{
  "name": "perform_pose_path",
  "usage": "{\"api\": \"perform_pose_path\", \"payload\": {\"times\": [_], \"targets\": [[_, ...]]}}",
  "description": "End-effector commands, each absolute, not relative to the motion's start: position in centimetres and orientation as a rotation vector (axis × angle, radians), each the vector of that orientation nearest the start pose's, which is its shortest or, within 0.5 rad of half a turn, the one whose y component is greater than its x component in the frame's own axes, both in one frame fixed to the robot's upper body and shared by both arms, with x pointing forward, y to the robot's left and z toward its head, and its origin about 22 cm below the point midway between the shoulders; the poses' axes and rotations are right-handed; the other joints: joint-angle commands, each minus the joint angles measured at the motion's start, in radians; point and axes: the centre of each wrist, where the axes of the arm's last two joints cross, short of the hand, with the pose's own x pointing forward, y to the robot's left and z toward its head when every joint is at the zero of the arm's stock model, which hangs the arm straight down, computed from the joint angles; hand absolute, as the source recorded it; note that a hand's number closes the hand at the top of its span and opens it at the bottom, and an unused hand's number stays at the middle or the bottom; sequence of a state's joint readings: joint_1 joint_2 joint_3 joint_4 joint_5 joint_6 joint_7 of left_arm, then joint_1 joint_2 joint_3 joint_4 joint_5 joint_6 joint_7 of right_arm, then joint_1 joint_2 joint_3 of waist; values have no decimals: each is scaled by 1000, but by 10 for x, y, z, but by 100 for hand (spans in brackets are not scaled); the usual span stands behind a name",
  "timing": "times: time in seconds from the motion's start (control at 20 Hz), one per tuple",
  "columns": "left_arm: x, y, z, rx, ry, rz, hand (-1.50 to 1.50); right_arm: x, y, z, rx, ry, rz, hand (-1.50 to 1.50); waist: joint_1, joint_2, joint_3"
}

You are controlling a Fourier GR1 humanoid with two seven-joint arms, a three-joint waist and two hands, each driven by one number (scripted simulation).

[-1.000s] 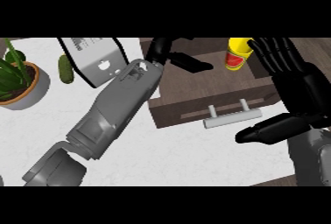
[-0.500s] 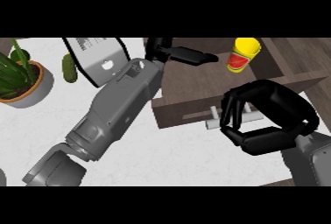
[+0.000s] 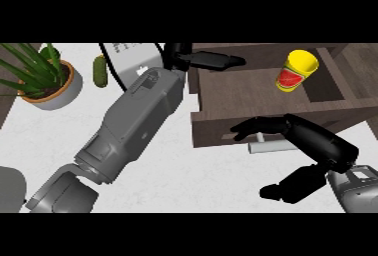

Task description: Pick up the cup, place it into the drawer and close the drawer

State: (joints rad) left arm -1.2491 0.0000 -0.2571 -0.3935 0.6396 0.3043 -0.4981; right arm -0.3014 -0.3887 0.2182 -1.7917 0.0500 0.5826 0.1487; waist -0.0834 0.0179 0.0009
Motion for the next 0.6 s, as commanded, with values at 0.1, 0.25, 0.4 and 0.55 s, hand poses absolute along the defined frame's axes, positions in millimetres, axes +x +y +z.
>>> {"api": "perform_pose_path", "payload": {"times": [0.1, 0.25, 0.4, 0.55], "targets": [[435, 53, 104, -310, -1921, 46, -150, 285, -214, 76, -47, -1506, 1213, -150, 72, -6, 0], [432, 61, 97, -318, -1903, 44, -150, 297, -206, 41, -76, -1387, 1260, -150, 111, -13, 0], [432, 77, 87, -335, -1898, 70, -150, 317, -208, 17, -83, -1339, 1332, -150, 127, -8, 0], [424, 78, 73, -323, -1921, 81, -150, 331, -218, -11, -111, -1288, 1331, 150, 146, -8, 1]]}}
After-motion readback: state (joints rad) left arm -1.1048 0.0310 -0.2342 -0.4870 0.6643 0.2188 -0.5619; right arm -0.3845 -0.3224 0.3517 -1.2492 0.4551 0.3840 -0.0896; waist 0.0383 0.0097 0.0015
